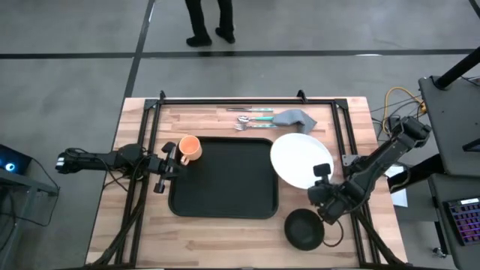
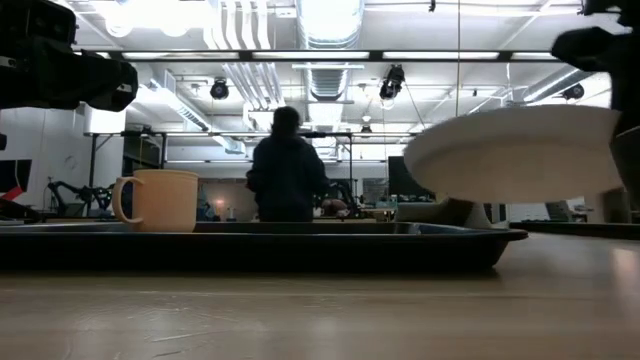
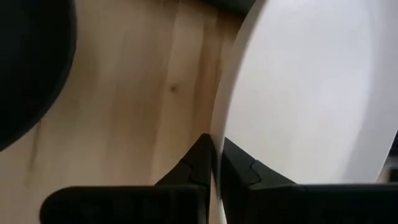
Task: Set up tray
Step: Put the white plate at the bottom of the yellow mug on the black tray
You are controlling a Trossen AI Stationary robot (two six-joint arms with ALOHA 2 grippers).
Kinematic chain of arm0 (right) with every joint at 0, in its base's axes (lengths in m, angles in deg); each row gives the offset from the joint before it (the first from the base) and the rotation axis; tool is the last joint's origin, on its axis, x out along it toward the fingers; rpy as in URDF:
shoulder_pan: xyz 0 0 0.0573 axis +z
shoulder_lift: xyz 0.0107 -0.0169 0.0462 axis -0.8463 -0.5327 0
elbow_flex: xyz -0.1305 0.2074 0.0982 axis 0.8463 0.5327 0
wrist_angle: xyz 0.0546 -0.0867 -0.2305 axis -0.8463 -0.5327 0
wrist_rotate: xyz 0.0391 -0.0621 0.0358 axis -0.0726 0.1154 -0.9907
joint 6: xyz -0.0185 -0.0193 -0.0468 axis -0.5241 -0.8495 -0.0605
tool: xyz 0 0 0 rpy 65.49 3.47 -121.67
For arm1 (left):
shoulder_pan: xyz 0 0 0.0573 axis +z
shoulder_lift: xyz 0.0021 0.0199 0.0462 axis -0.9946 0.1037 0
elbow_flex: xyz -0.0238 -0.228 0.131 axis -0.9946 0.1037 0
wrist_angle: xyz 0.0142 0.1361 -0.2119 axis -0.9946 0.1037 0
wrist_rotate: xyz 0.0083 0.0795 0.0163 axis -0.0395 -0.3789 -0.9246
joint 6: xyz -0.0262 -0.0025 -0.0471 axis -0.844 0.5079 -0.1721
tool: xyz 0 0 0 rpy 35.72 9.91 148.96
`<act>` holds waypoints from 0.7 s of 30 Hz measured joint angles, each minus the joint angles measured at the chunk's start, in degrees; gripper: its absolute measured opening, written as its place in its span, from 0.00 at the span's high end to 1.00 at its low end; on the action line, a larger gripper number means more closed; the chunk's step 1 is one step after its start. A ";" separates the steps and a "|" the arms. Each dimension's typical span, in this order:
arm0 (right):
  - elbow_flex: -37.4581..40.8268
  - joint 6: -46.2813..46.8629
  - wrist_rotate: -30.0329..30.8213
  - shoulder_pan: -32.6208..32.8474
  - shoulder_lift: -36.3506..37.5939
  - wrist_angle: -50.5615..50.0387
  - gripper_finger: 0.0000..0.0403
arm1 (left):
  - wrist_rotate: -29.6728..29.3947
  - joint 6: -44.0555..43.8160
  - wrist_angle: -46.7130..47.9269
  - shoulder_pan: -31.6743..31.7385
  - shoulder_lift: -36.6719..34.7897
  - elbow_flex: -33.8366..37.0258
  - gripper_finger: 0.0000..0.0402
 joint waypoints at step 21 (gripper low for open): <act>-20.80 -40.45 3.50 -13.36 -23.12 11.89 0.98 | 0.01 0.00 -0.02 0.00 0.02 0.01 0.94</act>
